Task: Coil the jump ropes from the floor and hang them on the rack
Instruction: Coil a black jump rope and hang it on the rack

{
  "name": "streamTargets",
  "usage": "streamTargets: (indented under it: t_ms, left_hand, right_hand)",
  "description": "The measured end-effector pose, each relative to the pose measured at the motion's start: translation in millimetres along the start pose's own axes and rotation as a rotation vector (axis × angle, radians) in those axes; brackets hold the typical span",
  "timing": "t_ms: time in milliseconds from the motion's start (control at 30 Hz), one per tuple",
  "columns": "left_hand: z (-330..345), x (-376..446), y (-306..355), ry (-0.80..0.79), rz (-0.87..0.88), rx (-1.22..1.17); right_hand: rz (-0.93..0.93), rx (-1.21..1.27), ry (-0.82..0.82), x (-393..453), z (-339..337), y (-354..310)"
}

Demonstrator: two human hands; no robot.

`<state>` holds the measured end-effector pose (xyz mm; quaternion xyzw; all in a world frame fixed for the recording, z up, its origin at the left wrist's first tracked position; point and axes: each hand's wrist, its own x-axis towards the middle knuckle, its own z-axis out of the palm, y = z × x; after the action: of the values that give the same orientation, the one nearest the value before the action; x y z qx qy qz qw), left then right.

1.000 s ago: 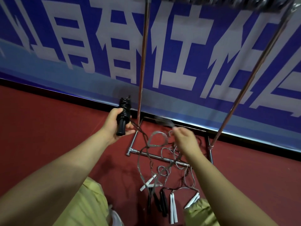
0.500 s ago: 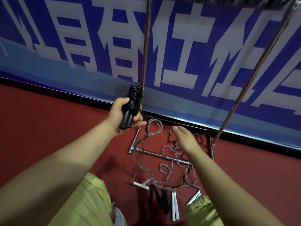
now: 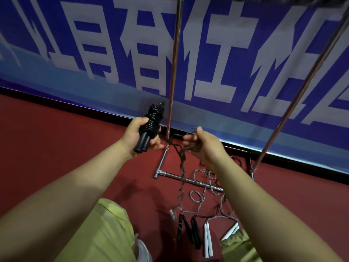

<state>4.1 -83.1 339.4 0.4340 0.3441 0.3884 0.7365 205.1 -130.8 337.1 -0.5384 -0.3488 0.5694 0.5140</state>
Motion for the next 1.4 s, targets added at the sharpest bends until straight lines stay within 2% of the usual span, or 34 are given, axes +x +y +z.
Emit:
streamTargets:
  t_ms: [200, 433, 500, 567, 633, 700, 767, 867, 1000, 1133, 1200, 1333, 1400]
  left_hand:
    - [-37.5, -6.8, -28.8, 0.222, -0.095, 0.032]
    - [-55.8, -8.8, -47.5, 0.383, -0.162, 0.164]
    - [-64.3, -10.3, -51.0, 0.444, -0.175, 0.172]
    - [-74.0, -11.7, -50.1, 0.507, -0.162, 0.140]
    - [-81.3, -12.6, -46.4, 0.537, -0.142, 0.061]
    - [-79.5, -12.4, -39.9, 0.506, -0.113, -0.039]
    - [-63.8, -8.9, -33.4, 0.423, -0.083, -0.108]
    - [-27.4, -1.6, -33.0, 0.252, -0.039, -0.069]
    - [2.8, 0.6, -34.0, 0.054, 0.014, 0.003]
    - [5.3, -0.9, -24.4, -0.023, 0.054, -0.003]
    - [2.3, -1.6, -26.2, -0.060, 0.074, 0.029]
    - [-4.2, -2.6, -32.1, -0.068, 0.032, -0.082]
    - [-3.6, -3.3, -30.4, -0.090, 0.032, -0.135]
  right_hand:
    - [-0.132, 0.394, 0.221, 7.5, -42.2, -28.3]
    - [-0.218, 0.372, 0.535, 31.7, -92.8, -21.1]
    - [-0.175, 0.298, 0.704, 35.3, -124.1, -22.8]
    - [-0.061, 0.102, 0.865, 32.4, -162.9, -20.4]
    - [0.064, -0.255, 0.915, 23.3, -196.5, -13.4]
    - [0.147, -0.581, 0.818, 16.8, -210.1, -4.0]
    - [0.139, -0.597, 0.687, 15.1, -201.5, 7.5]
    - [0.185, -0.623, 0.477, 26.7, -178.8, 32.6]
    - [0.263, -0.913, 0.248, 28.9, -135.2, 45.2]
    - [0.280, -1.173, 0.189, 24.0, -102.0, 44.4]
    - [0.211, -1.143, 0.170, 19.8, -88.8, 44.7]
    - [-0.035, -0.868, 0.083, 7.9, -62.9, 52.6]
    - [-0.053, -0.661, 0.079, 6.6, -54.9, 61.7]
